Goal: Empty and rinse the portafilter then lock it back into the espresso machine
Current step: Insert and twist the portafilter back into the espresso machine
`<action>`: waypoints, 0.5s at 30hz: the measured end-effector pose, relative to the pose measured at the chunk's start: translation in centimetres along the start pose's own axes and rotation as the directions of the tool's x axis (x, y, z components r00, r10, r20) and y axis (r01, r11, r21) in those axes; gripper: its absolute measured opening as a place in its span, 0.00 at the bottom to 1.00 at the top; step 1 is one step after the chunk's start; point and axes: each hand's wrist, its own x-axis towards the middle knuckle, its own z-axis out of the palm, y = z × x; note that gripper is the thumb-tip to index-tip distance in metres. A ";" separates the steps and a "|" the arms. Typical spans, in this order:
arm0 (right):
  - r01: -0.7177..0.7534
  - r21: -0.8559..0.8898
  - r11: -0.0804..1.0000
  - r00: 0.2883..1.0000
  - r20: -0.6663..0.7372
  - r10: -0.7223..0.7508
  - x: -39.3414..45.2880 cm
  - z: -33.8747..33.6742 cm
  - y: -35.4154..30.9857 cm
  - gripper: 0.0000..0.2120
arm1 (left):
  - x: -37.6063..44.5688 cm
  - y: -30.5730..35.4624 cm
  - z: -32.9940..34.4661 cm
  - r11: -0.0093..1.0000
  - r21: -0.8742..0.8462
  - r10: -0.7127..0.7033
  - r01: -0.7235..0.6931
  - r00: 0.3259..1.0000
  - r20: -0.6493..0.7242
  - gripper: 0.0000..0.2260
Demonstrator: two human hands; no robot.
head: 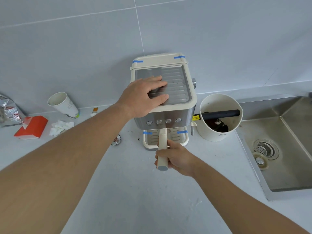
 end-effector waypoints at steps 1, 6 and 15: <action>-0.001 -0.025 1.000 1.000 -0.020 0.001 -0.1 0.0 0.0 0.19 | -0.1 0.0 0.0 1.000 0.007 0.002 -0.002 1.000 -0.006 0.22; 0.035 -0.262 0.964 0.978 -0.188 -0.087 -1.3 0.3 0.6 0.20 | -0.3 -0.1 0.1 1.000 0.020 -0.007 0.008 0.999 -0.033 0.22; 0.206 -0.005 0.978 0.929 -0.314 -0.198 -6.6 -1.1 -1.7 0.06 | -1.5 1.8 0.1 0.994 0.110 0.009 0.005 0.992 -0.124 0.14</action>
